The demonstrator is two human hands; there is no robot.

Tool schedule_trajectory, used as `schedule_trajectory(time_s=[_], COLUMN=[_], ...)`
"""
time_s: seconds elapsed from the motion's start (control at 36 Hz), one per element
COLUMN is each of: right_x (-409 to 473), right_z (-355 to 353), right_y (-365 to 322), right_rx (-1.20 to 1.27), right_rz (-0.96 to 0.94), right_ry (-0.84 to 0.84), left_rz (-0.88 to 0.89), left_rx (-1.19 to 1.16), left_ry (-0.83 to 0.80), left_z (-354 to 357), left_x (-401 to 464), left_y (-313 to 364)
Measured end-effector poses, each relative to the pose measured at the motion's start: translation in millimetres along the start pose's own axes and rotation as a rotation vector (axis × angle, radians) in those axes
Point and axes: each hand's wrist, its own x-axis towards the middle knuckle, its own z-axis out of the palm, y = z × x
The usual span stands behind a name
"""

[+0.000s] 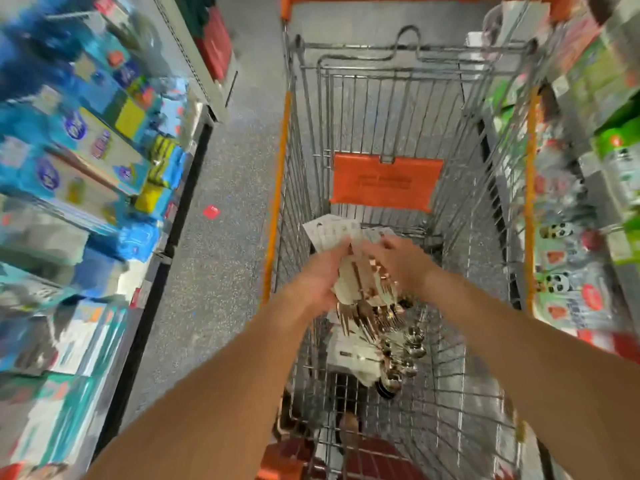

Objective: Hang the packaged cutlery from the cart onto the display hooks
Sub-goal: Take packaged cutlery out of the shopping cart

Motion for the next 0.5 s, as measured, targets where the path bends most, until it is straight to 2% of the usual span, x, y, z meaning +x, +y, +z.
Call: schedule_trajectory(time_s=[0.08, 0.14, 0.22, 0.36, 0.5], right_x=[-2.3, -10.2, -26.7, -54.0, -89.7], right_z=[-4.0, -1.9, 5.8, 26.2, 64.8], right_y=[-32.9, -53.1, -78.4, -110.0, -138.1], right_rx=[0.192, 0.234, 0.294, 0.328, 0.308], right_rz=[-0.022, -0.07, -0.098, -0.17, -0.204], right_ry=[0.033, -0.021, -0.075, -0.15, -0.146], left_rz=[0.063, 0.14, 0.241, 0.321, 0.429], left_rx=[-0.069, -0.098, -0.076, -0.05, -0.038], left_ry=[0.026, 0.07, 0.051, 0.094, 0.196], left_z=[-3.2, -6.5, -13.7, -35.1, -66.9], left_x=[-15.5, -29.2, -52.6, -103.3, -157.3], left_y=[17.9, 29.6, 40.0, 46.5, 32.4])
